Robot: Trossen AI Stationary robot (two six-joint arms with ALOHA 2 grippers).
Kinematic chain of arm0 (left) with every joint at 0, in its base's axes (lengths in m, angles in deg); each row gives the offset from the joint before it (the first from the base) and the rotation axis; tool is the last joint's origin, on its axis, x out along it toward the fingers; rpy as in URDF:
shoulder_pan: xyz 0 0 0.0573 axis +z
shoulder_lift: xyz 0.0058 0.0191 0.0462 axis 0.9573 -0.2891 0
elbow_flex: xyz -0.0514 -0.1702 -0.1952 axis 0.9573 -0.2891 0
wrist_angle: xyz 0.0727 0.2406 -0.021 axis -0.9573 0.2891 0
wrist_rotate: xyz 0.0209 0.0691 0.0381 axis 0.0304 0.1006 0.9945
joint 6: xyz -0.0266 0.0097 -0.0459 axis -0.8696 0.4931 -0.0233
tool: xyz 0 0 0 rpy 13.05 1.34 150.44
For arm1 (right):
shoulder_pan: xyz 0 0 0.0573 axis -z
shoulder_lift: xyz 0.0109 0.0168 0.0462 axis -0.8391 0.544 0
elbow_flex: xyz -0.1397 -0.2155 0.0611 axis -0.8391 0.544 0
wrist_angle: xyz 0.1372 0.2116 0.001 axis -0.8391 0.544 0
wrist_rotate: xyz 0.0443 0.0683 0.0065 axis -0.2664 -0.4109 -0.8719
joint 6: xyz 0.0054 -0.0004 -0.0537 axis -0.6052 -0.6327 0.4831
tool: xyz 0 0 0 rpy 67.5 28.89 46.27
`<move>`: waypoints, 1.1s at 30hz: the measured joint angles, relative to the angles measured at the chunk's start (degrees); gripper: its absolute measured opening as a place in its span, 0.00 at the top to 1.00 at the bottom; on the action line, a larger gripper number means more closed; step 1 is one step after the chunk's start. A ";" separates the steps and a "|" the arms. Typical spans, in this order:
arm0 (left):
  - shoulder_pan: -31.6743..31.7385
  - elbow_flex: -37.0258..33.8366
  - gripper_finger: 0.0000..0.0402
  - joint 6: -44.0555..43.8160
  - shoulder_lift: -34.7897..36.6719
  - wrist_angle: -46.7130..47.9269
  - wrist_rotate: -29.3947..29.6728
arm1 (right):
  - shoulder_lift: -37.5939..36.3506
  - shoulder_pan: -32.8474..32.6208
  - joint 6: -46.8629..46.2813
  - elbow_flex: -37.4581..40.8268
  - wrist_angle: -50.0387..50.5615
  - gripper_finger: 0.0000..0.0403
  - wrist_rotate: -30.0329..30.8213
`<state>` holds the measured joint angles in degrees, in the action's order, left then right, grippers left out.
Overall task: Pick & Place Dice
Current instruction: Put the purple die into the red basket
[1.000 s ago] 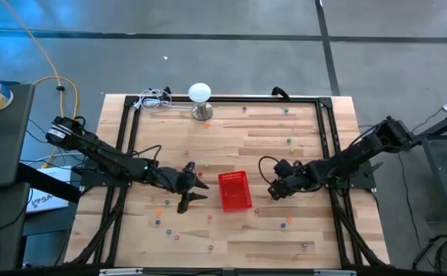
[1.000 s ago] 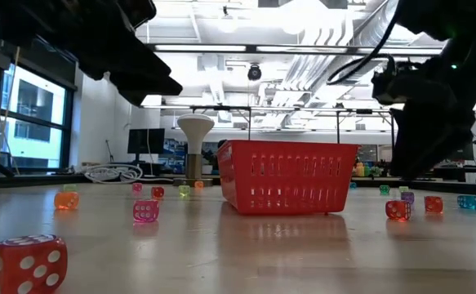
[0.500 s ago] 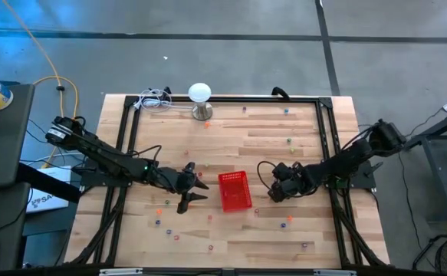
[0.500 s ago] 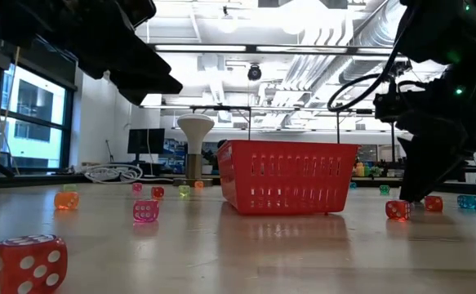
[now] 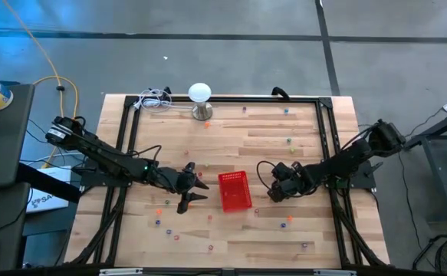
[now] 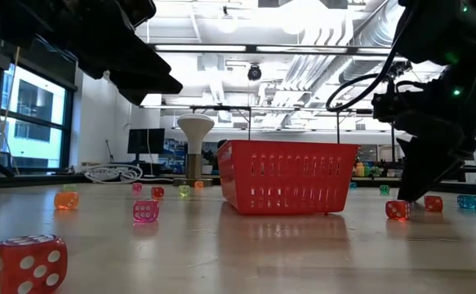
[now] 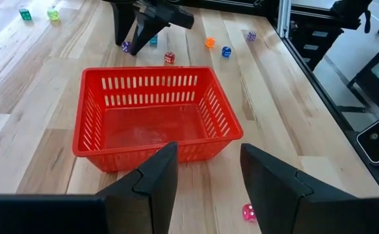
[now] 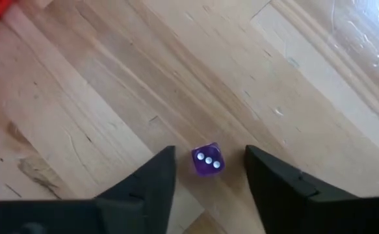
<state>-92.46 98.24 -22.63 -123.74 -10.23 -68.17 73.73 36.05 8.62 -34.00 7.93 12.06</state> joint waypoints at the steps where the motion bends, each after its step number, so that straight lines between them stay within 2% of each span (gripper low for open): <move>1: 0.00 0.00 0.60 0.00 0.00 0.00 -0.01 | 0.02 0.02 0.11 0.00 -0.03 0.64 0.00; 7: 0.00 0.00 0.60 0.02 0.00 0.02 -0.07 | 0.04 0.06 1.44 0.00 -0.33 0.83 -1.11; 12: -0.02 0.00 0.60 0.02 0.00 0.04 -0.07 | 0.02 0.02 1.95 -0.01 -0.30 0.92 -1.16; 18: -0.02 0.02 0.60 0.02 0.00 0.07 -0.07 | 0.29 0.01 6.45 -3.44 0.54 0.92 -0.22; 25: -0.02 0.07 0.60 0.59 0.00 0.23 -0.04 | 0.02 -1.76 19.51 -16.28 -0.72 0.92 5.65; 29: -0.02 0.07 0.60 0.61 0.00 0.24 -0.04 | -0.18 -1.48 28.70 -19.96 -8.38 0.92 5.98; 33: -0.02 0.07 0.60 0.60 0.00 0.24 -0.02 | 1.43 0.52 35.52 -20.16 -19.07 0.92 1.62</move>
<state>-92.48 98.31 -22.03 -123.74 -9.99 -68.19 75.15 36.57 44.15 -54.16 -11.14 13.68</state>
